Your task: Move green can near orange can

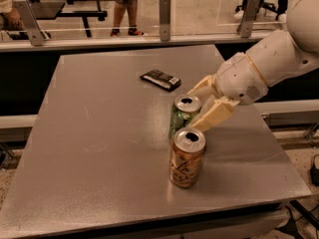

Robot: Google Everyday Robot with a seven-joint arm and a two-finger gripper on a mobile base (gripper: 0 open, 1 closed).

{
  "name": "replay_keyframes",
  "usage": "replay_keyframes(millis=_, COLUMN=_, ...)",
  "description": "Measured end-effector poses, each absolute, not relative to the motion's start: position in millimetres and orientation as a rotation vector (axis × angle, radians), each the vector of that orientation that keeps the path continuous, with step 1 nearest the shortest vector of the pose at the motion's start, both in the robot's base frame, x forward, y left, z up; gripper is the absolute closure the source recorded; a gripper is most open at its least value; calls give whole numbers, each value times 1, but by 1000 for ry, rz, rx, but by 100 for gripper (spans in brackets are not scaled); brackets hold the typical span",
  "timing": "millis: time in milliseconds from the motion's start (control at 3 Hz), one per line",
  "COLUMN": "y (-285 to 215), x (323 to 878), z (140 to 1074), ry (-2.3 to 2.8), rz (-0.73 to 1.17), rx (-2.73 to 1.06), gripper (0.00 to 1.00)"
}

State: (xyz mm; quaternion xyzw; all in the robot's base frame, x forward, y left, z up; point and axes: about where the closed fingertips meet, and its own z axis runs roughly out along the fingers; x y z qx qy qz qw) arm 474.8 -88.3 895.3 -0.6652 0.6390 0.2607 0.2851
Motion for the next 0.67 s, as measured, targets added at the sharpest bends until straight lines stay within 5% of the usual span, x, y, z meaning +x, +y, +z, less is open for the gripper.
replay_keyframes(millis=333, y=-92, x=477, z=894, ry=1711, rz=701, rx=-1777, gripper=0)
replay_keyframes(millis=667, y=-92, x=477, z=894, ry=1711, rz=701, rx=-1777, gripper=0)
